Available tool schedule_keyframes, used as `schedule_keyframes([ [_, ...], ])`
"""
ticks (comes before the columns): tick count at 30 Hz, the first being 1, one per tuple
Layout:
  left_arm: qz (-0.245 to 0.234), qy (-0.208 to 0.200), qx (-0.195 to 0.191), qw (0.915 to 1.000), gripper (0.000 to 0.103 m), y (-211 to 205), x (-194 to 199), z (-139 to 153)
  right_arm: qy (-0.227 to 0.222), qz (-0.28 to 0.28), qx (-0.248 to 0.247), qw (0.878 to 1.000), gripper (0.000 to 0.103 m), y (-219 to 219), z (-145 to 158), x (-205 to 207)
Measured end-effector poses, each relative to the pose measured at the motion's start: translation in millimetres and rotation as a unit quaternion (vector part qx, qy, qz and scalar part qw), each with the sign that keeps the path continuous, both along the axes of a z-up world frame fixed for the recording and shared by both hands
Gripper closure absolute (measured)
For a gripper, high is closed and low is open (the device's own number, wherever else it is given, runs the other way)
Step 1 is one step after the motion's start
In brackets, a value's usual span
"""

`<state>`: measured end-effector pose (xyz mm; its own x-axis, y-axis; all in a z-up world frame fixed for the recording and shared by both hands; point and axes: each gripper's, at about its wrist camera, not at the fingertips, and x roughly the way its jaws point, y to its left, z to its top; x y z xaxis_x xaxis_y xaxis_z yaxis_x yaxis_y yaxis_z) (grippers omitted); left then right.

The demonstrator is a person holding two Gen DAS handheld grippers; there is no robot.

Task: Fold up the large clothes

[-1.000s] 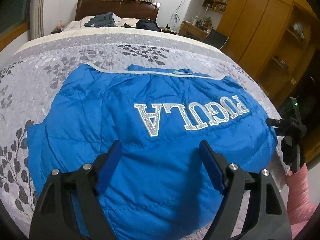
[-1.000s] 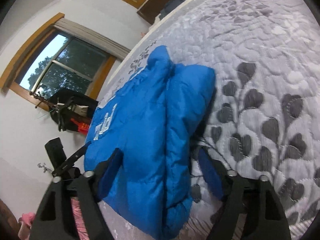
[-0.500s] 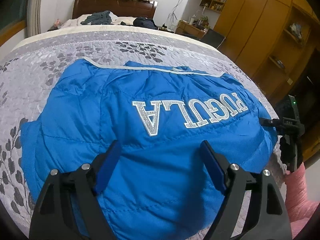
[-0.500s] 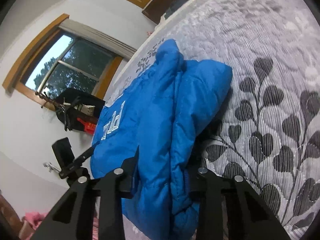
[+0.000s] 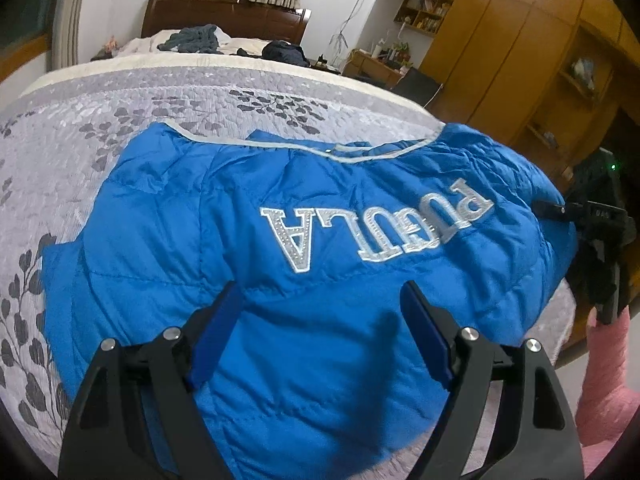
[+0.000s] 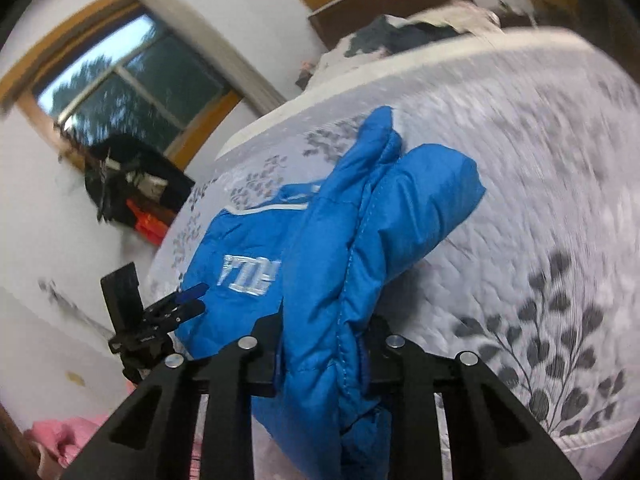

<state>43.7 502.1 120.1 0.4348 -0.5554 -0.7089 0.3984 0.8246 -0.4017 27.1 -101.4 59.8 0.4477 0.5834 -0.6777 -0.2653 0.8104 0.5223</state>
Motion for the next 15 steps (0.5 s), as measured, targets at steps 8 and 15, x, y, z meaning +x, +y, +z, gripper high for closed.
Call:
schedule_keyframes([
  [8, 0.043, -0.024, -0.032, 0.9983, 0.022, 48, -11, 21, -0.036, 0.096, -0.122, 0.987, 0.077, 114, 48, -1],
  [15, 0.073, -0.041, -0.05, 0.9952, 0.022, 83, -21, 32, -0.022, 0.163, -0.195, 0.967, 0.076, 199, 34, 7],
])
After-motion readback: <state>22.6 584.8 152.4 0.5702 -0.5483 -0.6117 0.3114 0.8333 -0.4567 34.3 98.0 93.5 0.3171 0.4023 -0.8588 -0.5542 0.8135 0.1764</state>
